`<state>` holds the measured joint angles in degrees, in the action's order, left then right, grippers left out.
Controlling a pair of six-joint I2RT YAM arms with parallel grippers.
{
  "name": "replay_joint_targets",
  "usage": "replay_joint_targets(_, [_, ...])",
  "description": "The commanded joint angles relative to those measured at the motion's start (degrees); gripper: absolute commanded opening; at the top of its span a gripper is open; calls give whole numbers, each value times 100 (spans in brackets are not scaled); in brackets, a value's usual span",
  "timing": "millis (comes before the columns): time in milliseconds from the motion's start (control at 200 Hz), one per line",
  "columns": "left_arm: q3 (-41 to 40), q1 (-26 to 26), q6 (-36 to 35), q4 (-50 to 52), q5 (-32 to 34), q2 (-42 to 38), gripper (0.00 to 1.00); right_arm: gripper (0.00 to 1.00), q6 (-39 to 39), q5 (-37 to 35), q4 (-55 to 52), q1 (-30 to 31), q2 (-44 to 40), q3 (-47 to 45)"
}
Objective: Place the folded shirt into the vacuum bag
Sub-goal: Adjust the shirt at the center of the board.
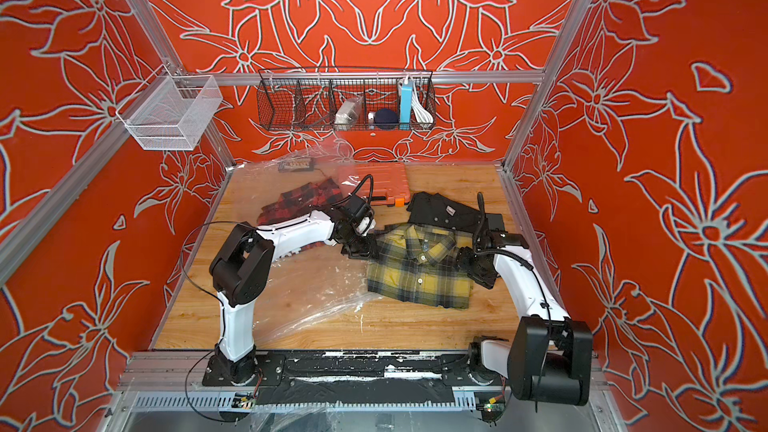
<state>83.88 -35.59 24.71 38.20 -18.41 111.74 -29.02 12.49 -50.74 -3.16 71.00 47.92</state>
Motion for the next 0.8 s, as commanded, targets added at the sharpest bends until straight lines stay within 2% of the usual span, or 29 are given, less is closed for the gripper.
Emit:
replay_joint_targets(0, [459, -188, -320, 1180, 1477, -664, 45, 74, 69, 1, 22, -170, 221, -96])
replay_joint_targets(65, [880, -459, -456, 1524, 2194, -661, 45, 74, 114, 55, 283, -209, 338, -180])
replay_joint_targets(140, [1330, -813, -535, 1611, 2160, -484, 44, 75, 219, 69, 441, -212, 531, -183])
replay_joint_targets(175, [1408, -954, -547, 1450, 1844, -386, 44, 76, 267, 42, 509, -212, 622, -185])
replay_joint_targets(290, [1182, -1054, -27, 356, -314, 15, 39, 77, 382, -26, 808, -229, 889, -235])
replay_joint_targets(345, [1024, -1079, 258, -178, -892, 215, 35, 77, 412, 61, 943, -238, 1039, -268])
replay_joint_targets(425, [979, -1108, 382, -501, -1146, 521, 32, 77, 442, 272, 1205, -229, 1275, -394])
replay_joint_targets(550, [966, -1108, 262, -506, -809, 939, 29, 75, 410, 571, 1572, -229, 1607, -643])
replay_joint_targets(610, [911, -1110, 170, -473, -681, 1083, 29, 71, 379, 746, 1733, -222, 1658, -735])
replay_joint_targets(671, [735, -1099, 194, -582, -583, 1151, 28, 64, 383, 878, 1813, -220, 1619, -808])
replay_joint_targets(721, [598, -1099, 234, -722, -593, 1190, 28, 55, 388, 979, 1781, -220, 1523, -801])
replay_joint_targets(796, [418, -1099, 335, -955, -642, 1251, 27, 37, 332, 1231, 1668, -181, 1196, -757])
